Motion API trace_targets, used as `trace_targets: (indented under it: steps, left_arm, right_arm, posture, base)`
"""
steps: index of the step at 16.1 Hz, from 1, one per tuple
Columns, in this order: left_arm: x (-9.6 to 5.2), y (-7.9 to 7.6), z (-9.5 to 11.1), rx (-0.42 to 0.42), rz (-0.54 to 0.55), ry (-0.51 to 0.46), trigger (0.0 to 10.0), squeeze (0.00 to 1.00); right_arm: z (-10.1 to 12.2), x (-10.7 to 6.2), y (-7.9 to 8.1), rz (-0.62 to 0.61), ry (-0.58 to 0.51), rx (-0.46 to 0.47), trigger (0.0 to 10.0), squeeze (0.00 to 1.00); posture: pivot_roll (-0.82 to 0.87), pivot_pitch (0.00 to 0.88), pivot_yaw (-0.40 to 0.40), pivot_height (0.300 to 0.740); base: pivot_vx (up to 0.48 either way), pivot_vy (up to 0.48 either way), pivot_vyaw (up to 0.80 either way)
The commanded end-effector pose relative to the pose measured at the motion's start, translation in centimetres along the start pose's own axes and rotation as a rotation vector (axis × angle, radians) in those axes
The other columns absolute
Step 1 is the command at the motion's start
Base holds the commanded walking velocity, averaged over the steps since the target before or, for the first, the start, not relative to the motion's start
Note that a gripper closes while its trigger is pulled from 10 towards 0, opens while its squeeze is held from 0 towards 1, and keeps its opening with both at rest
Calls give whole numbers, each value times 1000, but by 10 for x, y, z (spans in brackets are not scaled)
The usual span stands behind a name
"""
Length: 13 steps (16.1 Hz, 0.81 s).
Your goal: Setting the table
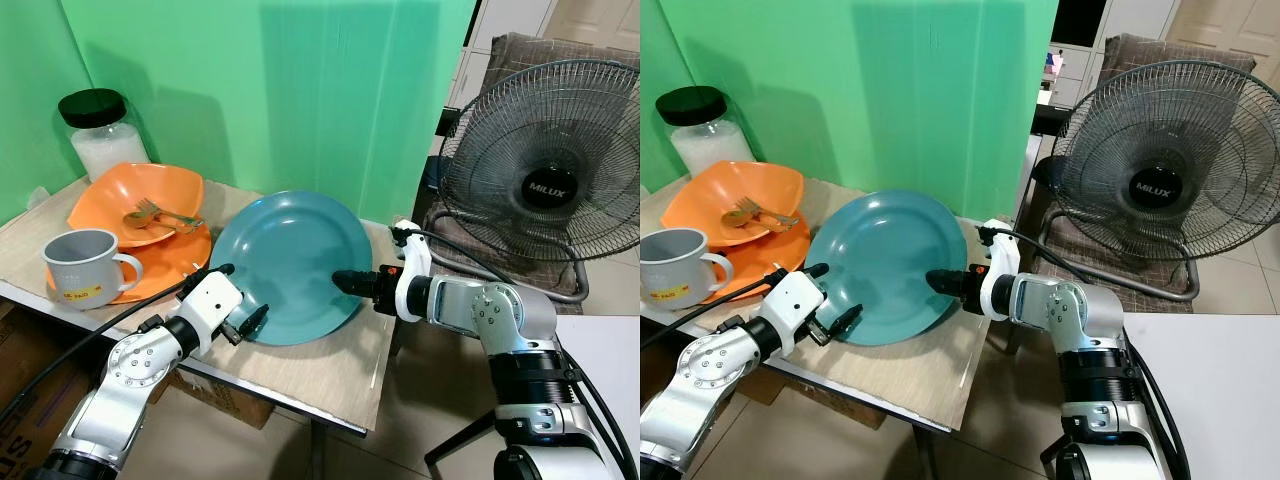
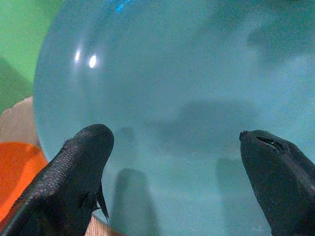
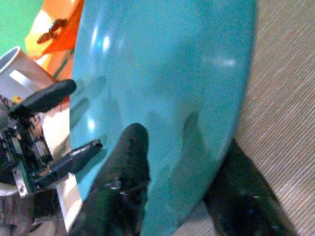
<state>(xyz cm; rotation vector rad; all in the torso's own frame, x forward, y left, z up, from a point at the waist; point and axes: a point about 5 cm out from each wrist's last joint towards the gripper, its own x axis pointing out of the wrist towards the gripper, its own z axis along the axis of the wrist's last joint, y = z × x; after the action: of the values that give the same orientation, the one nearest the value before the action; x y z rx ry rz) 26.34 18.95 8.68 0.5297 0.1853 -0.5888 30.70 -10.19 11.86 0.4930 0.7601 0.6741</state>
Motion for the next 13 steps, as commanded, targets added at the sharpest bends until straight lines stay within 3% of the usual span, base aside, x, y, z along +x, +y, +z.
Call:
trace_targets:
  steps: [1,10,13]
  left_arm:
    - [3,-4,-3,1,-21,17,10000,0]
    - [3,-2,-2,26,1,1,10000,0]
    - [-1,18,28,17,130,-132,10000,0]
  right_arm:
    - [5,-1,3,3,-19,4,0,0]
    - [0,2,6,26,-75,93,0,0]
    - [11,-7,8,59,-188,193,0,0]
  posture:
    - [-71,0,-17,740]
    - [-60,0,-27,740]
    - [-53,0,-27,740]
  base:
    - [0,0,0]
    - [0,0,0]
    - [0,0,0]
